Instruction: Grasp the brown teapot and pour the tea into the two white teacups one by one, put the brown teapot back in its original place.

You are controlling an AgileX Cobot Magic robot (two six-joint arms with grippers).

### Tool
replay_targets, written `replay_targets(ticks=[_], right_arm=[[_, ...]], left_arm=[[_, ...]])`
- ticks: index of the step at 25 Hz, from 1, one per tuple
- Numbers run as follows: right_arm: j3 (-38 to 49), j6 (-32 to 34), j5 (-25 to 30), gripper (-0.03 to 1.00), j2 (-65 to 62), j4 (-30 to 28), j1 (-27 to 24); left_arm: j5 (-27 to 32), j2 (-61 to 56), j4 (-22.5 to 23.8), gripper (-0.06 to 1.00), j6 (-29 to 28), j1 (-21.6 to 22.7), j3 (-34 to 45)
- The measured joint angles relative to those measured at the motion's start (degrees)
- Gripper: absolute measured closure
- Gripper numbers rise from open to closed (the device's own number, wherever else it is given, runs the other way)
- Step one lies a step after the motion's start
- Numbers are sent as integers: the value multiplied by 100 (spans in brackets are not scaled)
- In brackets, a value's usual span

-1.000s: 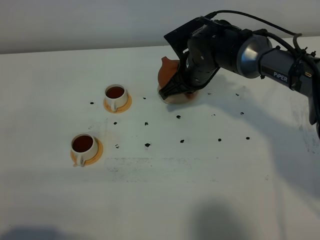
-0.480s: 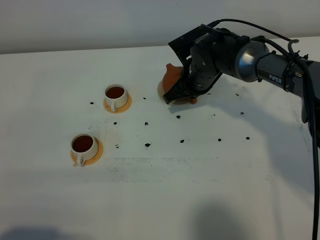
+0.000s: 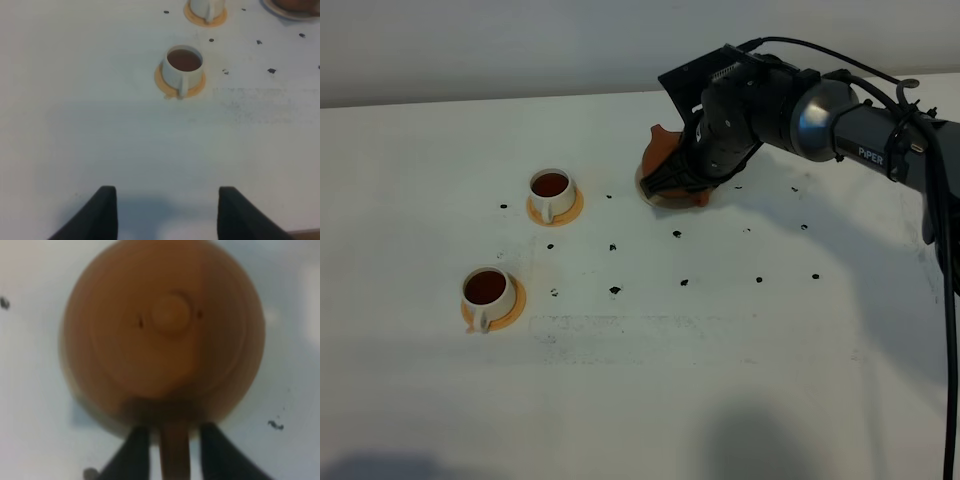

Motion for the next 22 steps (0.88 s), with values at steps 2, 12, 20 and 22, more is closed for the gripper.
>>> replay_targets(ticks=[2, 12, 20, 22], right_arm=[[-69, 31, 37, 53, -5, 0, 0], [425, 70, 466, 47, -1020, -103, -86], [2728, 238, 240, 49, -3504, -101, -357], [3243, 331, 266, 49, -4185, -85, -405]], left_arm=[[0, 0, 0, 51, 0, 0, 0], [0, 0, 0, 51, 0, 0, 0], [0, 0, 0, 51, 0, 0, 0], [0, 0, 0, 51, 0, 0, 0]])
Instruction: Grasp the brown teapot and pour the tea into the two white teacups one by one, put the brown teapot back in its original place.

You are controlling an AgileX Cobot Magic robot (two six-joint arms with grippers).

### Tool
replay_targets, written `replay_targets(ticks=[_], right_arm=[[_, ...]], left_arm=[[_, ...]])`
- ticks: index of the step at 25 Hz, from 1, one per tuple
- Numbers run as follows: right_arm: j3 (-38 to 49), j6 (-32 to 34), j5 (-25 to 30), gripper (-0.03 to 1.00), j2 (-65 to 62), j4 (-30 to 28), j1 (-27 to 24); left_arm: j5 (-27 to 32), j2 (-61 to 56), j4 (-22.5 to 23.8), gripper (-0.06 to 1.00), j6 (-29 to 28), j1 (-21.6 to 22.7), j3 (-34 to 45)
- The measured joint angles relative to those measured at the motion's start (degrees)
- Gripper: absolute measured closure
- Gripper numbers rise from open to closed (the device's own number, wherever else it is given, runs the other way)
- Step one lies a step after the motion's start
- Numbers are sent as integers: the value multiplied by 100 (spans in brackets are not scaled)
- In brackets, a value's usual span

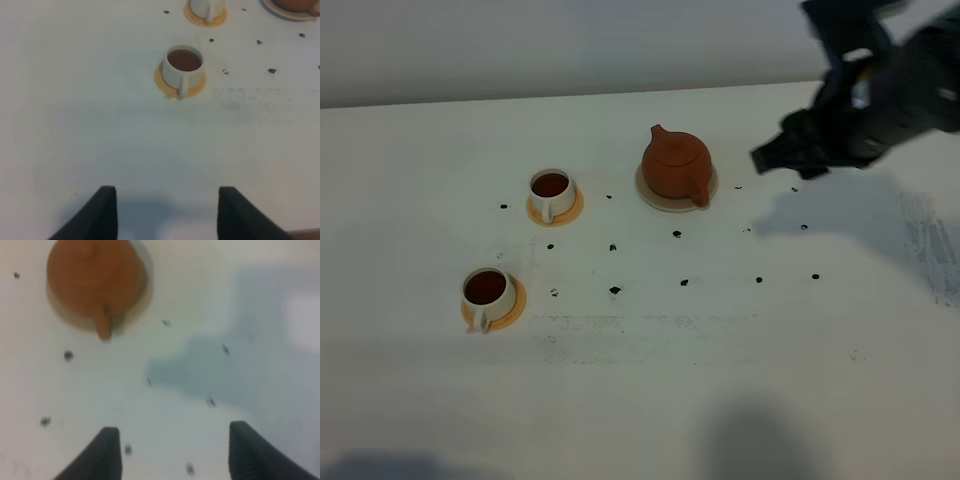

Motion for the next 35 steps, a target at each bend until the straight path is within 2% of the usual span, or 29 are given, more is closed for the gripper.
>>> replay_targets(ticks=[4, 12, 15, 21, 27, 32, 35], right_arm=[[869, 253, 293, 49, -1375, 6, -69], [2008, 550, 1898, 49, -3708, 7, -69], [2153, 552, 2250, 49, -4586, 59, -69], [2715, 269, 2274, 49, -6284, 170, -69], [3823, 37, 1919, 49, -7390, 314, -69], [4055, -446, 2091, 49, -7954, 638, -69], [4069, -524, 2133, 49, -8265, 729, -69]], left_arm=[[0, 0, 0, 51, 0, 0, 0], [0, 0, 0, 51, 0, 0, 0], [0, 0, 0, 51, 0, 0, 0], [0, 0, 0, 51, 0, 0, 0], [0, 0, 0, 51, 0, 0, 0], [0, 0, 0, 51, 0, 0, 0], [0, 0, 0, 51, 0, 0, 0]])
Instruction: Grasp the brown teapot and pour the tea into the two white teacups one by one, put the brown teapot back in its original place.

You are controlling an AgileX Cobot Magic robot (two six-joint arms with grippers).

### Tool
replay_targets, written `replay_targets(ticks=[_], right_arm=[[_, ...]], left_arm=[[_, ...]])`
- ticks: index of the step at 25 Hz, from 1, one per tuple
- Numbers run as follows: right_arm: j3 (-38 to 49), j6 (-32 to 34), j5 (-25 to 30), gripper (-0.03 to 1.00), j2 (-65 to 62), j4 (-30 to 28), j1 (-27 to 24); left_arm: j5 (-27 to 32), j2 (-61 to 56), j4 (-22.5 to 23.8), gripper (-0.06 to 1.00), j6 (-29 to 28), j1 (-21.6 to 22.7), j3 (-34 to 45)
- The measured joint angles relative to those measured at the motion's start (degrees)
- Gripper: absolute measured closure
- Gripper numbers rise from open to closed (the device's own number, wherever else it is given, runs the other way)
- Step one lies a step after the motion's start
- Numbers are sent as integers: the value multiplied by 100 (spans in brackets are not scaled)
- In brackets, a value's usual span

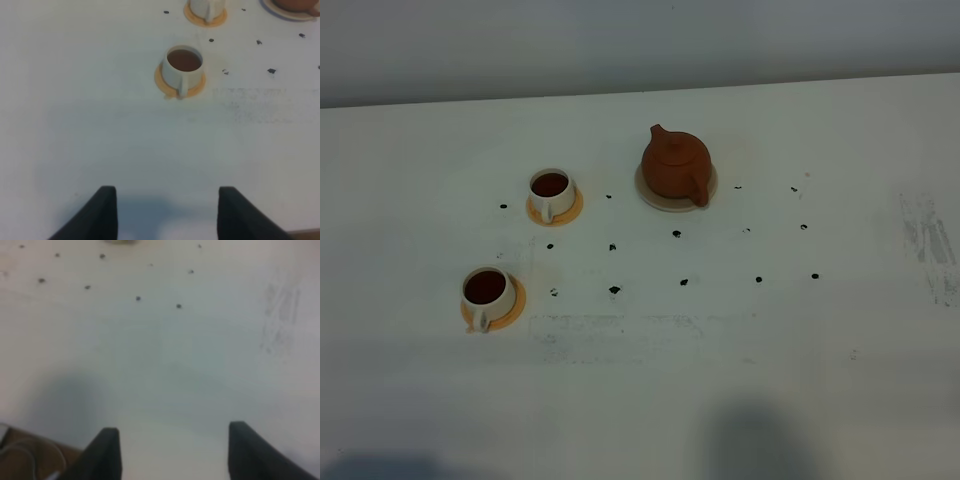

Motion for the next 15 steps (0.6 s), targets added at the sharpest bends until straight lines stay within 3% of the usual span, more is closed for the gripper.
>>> replay_targets(ticks=[8, 15], right_arm=[[0, 0, 0, 49, -188, 37, -92], [0, -50, 1, 49, -518, 54, -1629]], left_arm=[[0, 0, 0, 51, 0, 0, 0], [0, 0, 0, 51, 0, 0, 0]])
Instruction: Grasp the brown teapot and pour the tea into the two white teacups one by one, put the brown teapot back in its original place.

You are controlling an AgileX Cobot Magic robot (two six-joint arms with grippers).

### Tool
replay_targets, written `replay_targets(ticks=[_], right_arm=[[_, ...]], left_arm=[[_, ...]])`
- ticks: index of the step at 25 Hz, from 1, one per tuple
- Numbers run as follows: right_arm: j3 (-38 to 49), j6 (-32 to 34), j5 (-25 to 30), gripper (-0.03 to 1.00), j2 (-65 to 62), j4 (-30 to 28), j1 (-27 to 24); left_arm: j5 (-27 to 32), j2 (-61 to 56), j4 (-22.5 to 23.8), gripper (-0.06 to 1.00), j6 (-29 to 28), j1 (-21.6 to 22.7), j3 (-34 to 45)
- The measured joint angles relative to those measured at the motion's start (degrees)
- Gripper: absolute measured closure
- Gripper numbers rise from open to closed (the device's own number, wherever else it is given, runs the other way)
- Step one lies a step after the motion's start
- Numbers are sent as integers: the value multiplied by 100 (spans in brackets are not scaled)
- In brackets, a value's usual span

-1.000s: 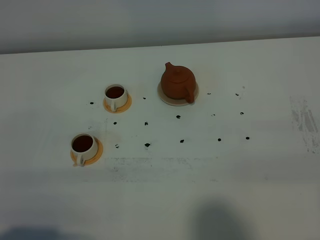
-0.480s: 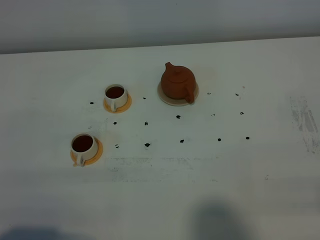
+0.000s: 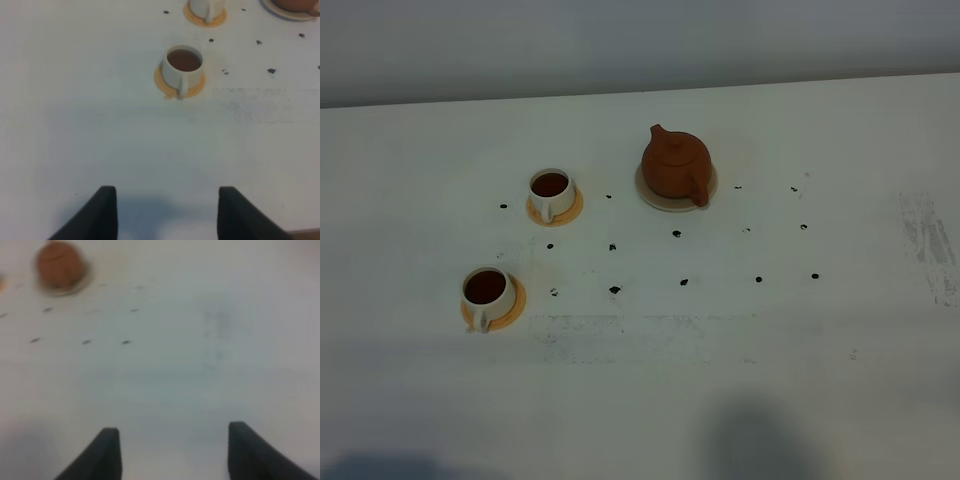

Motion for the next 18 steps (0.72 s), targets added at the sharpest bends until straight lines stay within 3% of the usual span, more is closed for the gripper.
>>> replay_targets(ticks=[5, 18], right_arm=[[0, -230, 0, 49, 0, 168, -522], [0, -250, 0, 49, 0, 180, -540]], left_arm=[[0, 0, 0, 51, 0, 0, 0], [0, 0, 0, 51, 0, 0, 0]])
